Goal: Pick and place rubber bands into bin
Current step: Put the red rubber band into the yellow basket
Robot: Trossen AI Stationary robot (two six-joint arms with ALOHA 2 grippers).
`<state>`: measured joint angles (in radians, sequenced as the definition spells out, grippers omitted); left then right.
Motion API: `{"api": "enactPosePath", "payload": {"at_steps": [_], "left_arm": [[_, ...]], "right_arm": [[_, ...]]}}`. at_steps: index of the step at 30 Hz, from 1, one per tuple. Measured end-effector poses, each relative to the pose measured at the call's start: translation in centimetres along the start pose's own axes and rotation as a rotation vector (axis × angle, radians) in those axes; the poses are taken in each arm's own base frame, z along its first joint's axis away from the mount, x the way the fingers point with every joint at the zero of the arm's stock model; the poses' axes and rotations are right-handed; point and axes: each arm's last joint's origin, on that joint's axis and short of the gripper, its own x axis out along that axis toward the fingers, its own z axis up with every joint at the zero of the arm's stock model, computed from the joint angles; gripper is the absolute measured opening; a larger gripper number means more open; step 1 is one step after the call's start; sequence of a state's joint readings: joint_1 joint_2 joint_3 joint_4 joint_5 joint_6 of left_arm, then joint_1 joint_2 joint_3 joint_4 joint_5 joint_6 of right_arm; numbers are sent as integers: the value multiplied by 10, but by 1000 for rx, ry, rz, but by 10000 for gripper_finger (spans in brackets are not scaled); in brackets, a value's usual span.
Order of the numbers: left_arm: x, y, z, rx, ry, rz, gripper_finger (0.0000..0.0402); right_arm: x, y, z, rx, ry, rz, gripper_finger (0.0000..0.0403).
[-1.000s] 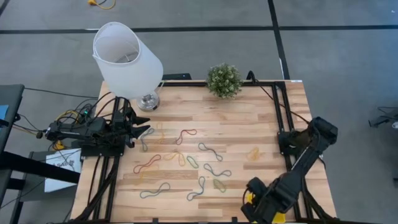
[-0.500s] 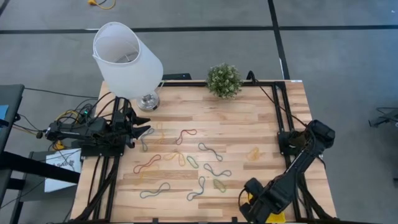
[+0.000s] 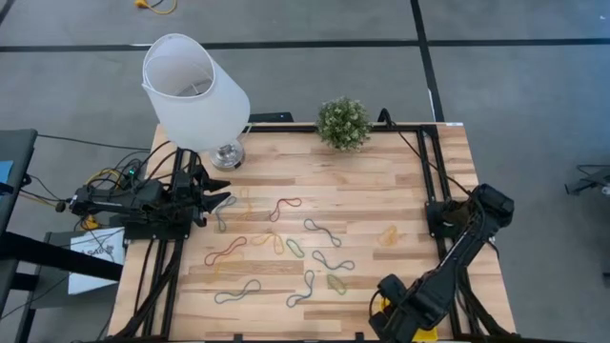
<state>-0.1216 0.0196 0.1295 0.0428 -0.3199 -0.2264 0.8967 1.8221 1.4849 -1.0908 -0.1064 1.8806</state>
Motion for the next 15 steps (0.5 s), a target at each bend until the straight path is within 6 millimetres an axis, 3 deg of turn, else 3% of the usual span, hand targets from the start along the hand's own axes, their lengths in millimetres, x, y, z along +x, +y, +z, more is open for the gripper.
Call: {"api": "enactPosePath", "payload": {"at_steps": [8,12,15], "left_arm": [[0,0,0,-1,-1,0,162],[0,0,0,-2,-3,0,162],[0,0,1,-3,-6,-1,162]], "right_arm": [[0,0,0,-33,-6,5,99],[-1,5,13,-242,-130,31,97],[-4,12,34,-395,-256,42,93]]}}
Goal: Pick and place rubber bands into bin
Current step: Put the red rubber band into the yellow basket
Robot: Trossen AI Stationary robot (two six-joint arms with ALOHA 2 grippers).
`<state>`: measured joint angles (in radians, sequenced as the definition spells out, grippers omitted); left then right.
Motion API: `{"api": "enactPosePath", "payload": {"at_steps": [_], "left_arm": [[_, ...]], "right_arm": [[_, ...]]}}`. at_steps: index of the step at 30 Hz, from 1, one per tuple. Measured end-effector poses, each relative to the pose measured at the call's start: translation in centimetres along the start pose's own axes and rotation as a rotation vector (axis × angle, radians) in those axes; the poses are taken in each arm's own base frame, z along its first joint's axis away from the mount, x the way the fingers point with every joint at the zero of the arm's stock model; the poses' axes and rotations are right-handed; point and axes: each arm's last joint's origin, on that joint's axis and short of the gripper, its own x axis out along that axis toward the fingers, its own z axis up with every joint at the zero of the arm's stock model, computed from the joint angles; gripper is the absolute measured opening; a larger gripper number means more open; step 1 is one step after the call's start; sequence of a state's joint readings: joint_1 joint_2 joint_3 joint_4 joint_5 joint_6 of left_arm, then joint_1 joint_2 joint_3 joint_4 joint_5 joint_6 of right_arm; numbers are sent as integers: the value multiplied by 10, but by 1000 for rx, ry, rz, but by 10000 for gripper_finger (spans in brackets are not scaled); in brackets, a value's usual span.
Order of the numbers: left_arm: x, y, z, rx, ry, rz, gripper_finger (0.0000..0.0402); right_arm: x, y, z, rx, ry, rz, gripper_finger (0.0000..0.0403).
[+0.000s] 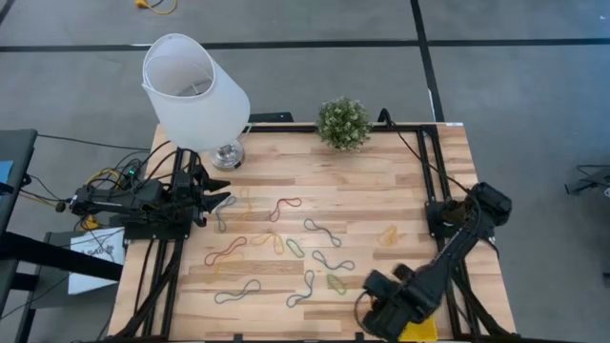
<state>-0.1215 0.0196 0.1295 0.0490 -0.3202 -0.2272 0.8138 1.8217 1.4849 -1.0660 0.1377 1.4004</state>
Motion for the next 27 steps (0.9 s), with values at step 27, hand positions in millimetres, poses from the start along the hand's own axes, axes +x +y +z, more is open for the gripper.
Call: {"api": "enactPosePath", "payload": {"at_steps": [27], "left_arm": [[0,0,0,17,-3,0,162]], "right_arm": [[64,-156,260,-170,-554,33,91]]}}
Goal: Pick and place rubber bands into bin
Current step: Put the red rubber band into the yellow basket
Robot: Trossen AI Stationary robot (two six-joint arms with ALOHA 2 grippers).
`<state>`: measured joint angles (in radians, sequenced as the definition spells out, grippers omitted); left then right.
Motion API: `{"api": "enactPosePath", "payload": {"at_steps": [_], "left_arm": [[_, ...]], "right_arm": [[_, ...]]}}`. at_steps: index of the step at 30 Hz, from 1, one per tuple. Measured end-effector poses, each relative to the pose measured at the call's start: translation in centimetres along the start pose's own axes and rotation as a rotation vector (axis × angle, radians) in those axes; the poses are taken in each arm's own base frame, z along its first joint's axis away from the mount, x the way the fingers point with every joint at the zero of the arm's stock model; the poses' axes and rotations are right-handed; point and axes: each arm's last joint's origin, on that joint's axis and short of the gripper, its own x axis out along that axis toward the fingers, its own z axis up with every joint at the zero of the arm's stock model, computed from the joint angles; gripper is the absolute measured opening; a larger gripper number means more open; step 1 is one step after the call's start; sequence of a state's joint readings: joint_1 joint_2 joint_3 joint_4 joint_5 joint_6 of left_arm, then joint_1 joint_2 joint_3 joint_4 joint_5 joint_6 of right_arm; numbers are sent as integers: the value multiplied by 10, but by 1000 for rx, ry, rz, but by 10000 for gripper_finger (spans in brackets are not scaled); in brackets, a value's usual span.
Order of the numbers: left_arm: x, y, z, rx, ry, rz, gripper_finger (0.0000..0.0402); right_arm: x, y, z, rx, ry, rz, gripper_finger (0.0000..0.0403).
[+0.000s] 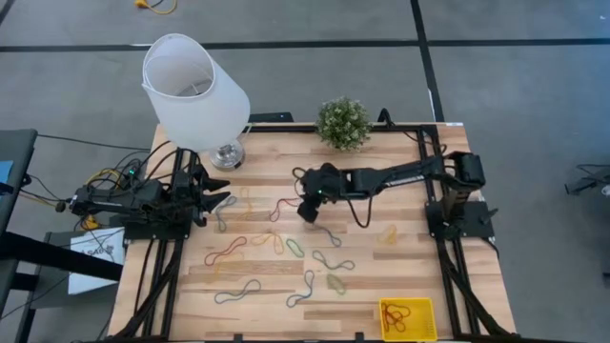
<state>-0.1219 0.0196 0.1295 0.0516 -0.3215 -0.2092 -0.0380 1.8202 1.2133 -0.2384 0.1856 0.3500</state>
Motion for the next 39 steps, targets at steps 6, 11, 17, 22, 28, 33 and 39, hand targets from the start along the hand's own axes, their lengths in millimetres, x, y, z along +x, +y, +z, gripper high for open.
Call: {"api": "enactPosePath", "payload": {"at_steps": [6,11,17,22,28,33,39], "left_arm": [[0,1,-8,28,90,-18,162],[0,-5,15,-5,115,-27,162],[21,-18,50,86,359,84,162],[53,-24,37,231,616,207,162],[63,-27,15,213,900,141,162],[59,-25,2,124,1057,202,162],[55,-26,-13,141,1203,188,162]], "right_arm": [[6,-3,-14,30,1,2,91],[6,3,-9,-9,-66,34,91],[6,3,-4,-20,-108,44,91],[6,2,-4,-20,-104,42,91],[4,13,-10,-45,-86,59,91],[2,19,-13,-76,-75,70,91],[1,25,-16,-89,-72,81,91]]}}
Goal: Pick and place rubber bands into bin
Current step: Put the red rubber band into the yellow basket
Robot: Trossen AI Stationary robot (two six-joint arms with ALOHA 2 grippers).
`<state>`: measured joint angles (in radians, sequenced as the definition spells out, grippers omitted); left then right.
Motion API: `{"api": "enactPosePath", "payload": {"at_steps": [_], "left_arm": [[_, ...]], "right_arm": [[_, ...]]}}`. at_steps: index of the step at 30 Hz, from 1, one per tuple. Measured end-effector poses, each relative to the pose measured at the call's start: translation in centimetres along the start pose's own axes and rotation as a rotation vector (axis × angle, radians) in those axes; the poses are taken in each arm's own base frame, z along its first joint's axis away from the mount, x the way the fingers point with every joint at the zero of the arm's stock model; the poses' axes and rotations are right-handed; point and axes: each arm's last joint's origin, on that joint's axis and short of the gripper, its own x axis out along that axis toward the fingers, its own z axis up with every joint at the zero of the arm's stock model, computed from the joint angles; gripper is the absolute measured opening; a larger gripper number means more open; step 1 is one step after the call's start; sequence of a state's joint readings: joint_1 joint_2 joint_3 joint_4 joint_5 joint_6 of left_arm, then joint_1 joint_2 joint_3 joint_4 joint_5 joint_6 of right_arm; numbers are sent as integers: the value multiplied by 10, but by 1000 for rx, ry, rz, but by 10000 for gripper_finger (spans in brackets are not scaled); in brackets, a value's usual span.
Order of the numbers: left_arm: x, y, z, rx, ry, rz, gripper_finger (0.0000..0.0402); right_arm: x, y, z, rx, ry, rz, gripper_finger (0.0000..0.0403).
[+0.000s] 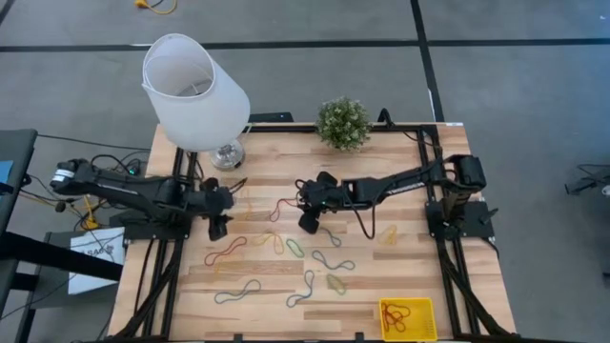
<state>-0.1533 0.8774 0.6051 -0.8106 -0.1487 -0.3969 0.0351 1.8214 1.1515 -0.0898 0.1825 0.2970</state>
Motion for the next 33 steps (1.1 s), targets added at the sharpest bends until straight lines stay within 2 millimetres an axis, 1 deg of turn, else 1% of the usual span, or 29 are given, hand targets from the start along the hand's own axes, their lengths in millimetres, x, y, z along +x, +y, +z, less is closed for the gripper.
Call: {"api": "enactPosePath", "payload": {"at_steps": [2,7,8,10,12,14,19,25,33], "left_arm": [[9,-4,-8,41,59,-29,162],[34,-11,-29,25,145,-17,162],[38,-13,-33,29,148,-24,162],[44,-18,-34,35,99,-77,162],[46,-24,-33,39,50,-130,162],[48,-26,-33,31,17,-135,162],[55,-24,-45,14,35,-102,162],[63,-27,-55,-19,11,-156,162],[64,-29,-58,-32,-23,-138,162]], "right_arm": [[0,2,-1,-4,1,5,91],[-1,4,-2,-9,8,6,91],[-1,4,-2,-9,7,6,91],[-1,4,-1,-8,2,7,91],[-1,4,-1,-7,0,7,91],[-1,4,-1,-8,3,7,91],[-1,4,-1,-7,-1,8,91],[-1,4,-1,-7,0,8,91],[-1,4,-1,-7,0,8,91]]}}
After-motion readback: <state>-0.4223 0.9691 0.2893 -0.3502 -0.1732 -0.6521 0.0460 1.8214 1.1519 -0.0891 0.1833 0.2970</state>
